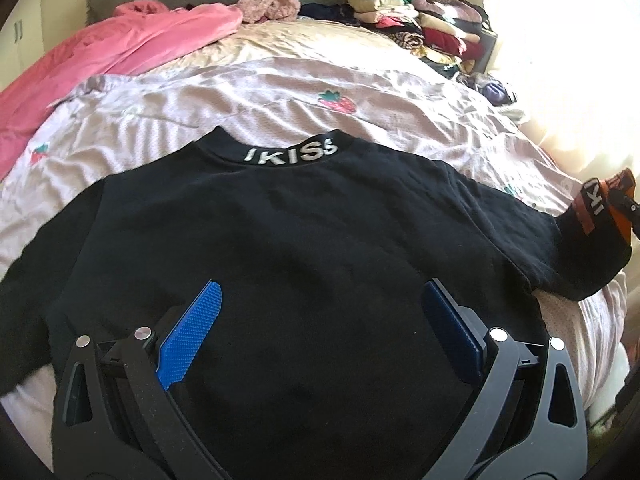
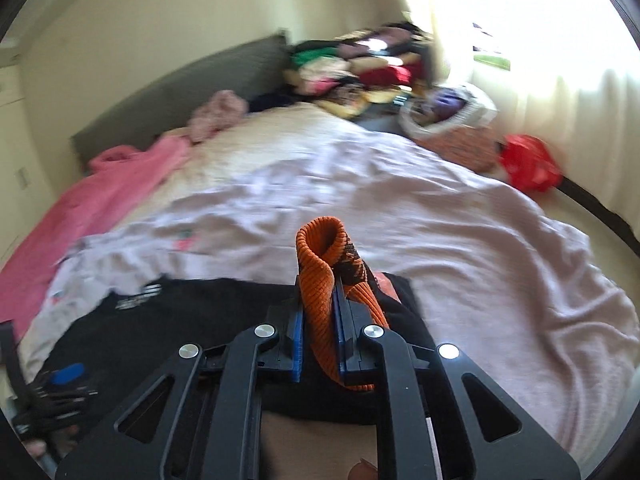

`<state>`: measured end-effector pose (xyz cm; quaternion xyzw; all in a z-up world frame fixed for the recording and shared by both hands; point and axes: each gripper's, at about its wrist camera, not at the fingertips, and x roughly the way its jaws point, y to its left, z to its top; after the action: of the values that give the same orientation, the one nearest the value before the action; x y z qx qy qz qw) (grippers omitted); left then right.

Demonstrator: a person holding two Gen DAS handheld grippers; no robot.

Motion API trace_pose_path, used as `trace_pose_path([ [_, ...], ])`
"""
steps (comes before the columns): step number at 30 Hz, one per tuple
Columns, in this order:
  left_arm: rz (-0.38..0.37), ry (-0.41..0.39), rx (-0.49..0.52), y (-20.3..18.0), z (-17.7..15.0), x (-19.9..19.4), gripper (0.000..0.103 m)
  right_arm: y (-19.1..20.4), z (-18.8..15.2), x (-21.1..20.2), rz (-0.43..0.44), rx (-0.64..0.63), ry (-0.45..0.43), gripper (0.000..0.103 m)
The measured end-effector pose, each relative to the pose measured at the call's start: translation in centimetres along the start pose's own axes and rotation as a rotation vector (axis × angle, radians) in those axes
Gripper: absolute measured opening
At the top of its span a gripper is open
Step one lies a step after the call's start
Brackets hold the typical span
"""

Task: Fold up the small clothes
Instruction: 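Lift the cuff with the right tool and carry the sleeve across the shirt body, then close the left tool on the orange cuff while the right tool releases it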

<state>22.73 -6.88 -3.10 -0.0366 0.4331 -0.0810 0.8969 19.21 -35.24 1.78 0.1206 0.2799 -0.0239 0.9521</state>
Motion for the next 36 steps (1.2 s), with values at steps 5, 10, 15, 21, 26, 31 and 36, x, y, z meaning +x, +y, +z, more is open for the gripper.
trace_pose_path([
  [5, -0.021, 0.004, -0.048, 1.5, -0.5, -0.5, 0.094, 5.8, -0.4, -0.3, 0.129, -0.084, -0.003, 0.011],
  [10, -0.022, 0.001, -0.094, 3.2, -0.6, -0.9, 0.094, 10.6, -2.0, 0.7, 0.219, -0.155, 0.037, 0.011],
  [15, -0.035, 0.005, -0.129, 4.3, -0.7, -0.9, 0.094, 12.4, -2.9, 2.1, 0.252, -0.176, 0.069, 0.015],
  [21, -0.106, 0.016, -0.151, 3.8, -0.9, -0.7, 0.094, 12.4, -3.0, 1.8, 0.287, -0.173, 0.054, 0.016],
  [26, -0.204, 0.048, -0.158, 2.1, -1.2, 0.1, 0.094, 11.3, -2.5, 1.9, 0.23, -0.172, 0.056, 0.016],
  [31, -0.33, 0.113, -0.187, -0.1, -1.5, 1.5, 0.082, 9.4, -2.5, 2.6, 0.113, -0.179, 0.069, 0.016],
  [36, -0.432, 0.202, -0.248, -2.1, -1.8, 3.6, 0.064, 6.1, -1.8, 2.5, 0.054, -0.11, 0.059, 0.019],
])
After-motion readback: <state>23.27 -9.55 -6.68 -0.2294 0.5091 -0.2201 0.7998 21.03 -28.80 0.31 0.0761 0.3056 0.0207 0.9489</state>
